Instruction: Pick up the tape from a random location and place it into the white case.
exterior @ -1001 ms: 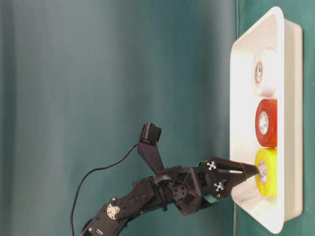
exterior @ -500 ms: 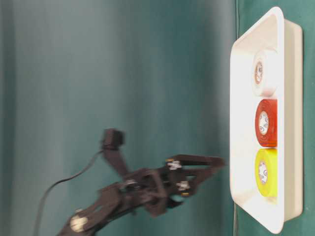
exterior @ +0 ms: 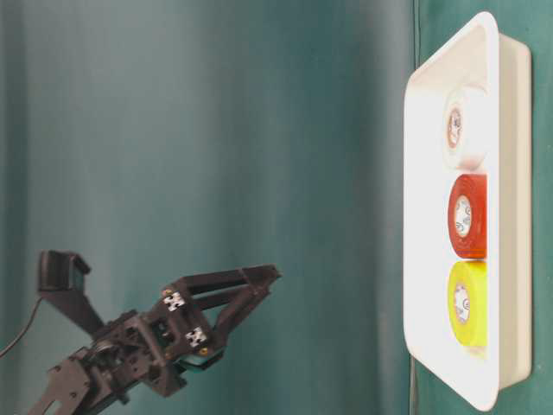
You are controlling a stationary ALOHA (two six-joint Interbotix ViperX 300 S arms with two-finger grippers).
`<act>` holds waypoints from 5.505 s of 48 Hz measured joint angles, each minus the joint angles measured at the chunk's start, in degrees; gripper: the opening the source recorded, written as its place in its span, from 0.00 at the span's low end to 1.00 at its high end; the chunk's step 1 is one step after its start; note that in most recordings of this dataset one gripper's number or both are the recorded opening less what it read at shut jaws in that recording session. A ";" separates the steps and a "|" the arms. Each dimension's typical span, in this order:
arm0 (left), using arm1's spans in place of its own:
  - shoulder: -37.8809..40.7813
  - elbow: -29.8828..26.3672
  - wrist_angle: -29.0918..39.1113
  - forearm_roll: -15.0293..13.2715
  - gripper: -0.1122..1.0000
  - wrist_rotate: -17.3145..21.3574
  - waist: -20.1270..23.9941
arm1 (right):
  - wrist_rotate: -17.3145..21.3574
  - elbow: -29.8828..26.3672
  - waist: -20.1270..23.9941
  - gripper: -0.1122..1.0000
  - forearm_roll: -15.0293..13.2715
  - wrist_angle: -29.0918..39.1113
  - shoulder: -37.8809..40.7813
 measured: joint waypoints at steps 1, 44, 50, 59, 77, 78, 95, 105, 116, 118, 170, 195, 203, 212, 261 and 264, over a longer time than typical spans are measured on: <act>-0.09 0.09 0.00 0.00 0.93 0.00 -0.09 | 0.00 -0.09 0.09 0.86 0.09 0.00 -0.09; -5.27 6.50 -9.84 0.00 0.93 -0.18 -19.34 | 0.53 -0.97 0.09 0.86 0.53 0.00 -0.26; -8.09 9.40 -12.92 0.00 0.93 -0.18 -19.34 | 0.53 -0.97 0.09 0.86 0.70 0.09 -1.58; -13.01 14.77 -20.39 0.00 0.93 -0.09 -19.34 | 0.53 -0.97 0.09 0.86 0.70 0.79 -4.92; -31.03 28.65 -28.56 -0.09 0.93 -0.09 -21.18 | 0.53 -1.32 0.09 0.86 0.70 3.25 -10.02; -31.99 29.36 -28.83 -0.09 0.93 -0.09 -21.36 | 0.53 -1.41 0.00 0.86 0.70 3.25 -10.02; -43.24 39.90 -31.20 -0.09 0.93 -0.09 -23.29 | 0.53 -1.14 0.09 0.86 0.70 3.16 -10.46; -45.88 44.38 -33.66 -0.09 0.93 -0.09 -23.91 | 0.44 0.35 0.09 0.86 0.70 2.11 -10.46; -48.08 48.25 -35.16 -0.18 0.93 -0.18 -24.08 | 0.62 2.29 0.09 0.86 0.79 0.70 -10.37; -48.34 48.69 -35.42 -0.26 0.93 -0.18 -24.08 | 0.62 2.72 0.09 0.86 0.88 0.26 -10.46; -48.69 51.33 -39.29 -0.35 0.93 -0.26 -24.43 | 0.62 5.19 0.09 0.86 1.67 -2.55 -10.11; -48.60 51.33 -39.20 -0.35 0.93 -0.44 -24.43 | 0.62 5.19 0.09 0.86 1.67 -2.55 -10.11; -48.60 51.33 -39.20 -0.35 0.93 -0.44 -24.43 | 0.62 5.19 0.09 0.86 1.67 -2.55 -10.11; -48.60 51.33 -39.20 -0.35 0.93 -0.44 -24.43 | 0.62 5.19 0.09 0.86 1.58 -2.55 -10.11; -48.52 51.33 -39.11 -0.35 0.93 -0.44 -24.43 | 0.62 5.19 0.09 0.86 1.67 -2.55 -10.11; -48.52 51.33 -39.02 -0.26 0.93 -0.44 -24.43 | 0.62 5.19 0.09 0.86 1.67 -2.55 -10.11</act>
